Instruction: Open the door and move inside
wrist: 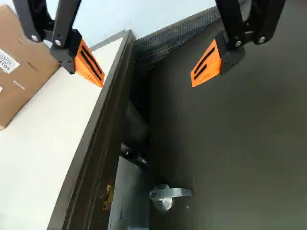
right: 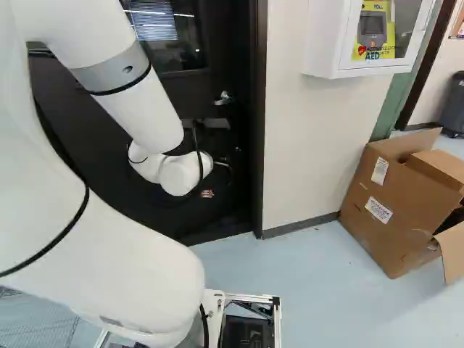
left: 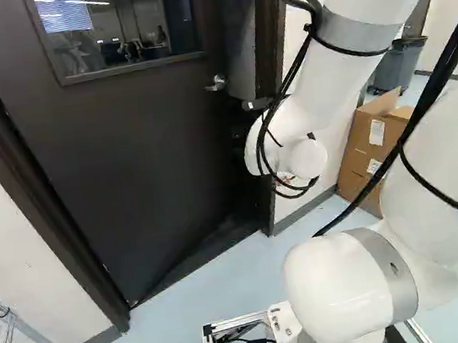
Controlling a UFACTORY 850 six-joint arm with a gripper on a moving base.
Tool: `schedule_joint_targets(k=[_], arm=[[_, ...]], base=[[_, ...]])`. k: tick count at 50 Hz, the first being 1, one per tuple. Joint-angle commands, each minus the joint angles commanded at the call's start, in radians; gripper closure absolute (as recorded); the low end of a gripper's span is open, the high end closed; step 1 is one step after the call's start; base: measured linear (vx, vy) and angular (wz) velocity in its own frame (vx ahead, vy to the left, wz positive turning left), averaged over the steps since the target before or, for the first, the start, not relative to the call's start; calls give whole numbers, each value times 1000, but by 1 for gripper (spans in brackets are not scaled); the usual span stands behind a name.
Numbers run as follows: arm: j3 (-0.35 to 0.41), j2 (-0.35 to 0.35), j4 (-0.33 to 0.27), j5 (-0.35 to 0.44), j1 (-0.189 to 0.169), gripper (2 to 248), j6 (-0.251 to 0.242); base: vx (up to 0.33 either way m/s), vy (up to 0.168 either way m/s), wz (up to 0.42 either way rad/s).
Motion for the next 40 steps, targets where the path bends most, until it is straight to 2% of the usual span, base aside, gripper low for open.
schedule_joint_targets(k=[22,40], arm=[[0,0,0,0,0,3,0],[0,0,0,0,0,3,0]], base=[[90,10,-16],[118,68,-82]])
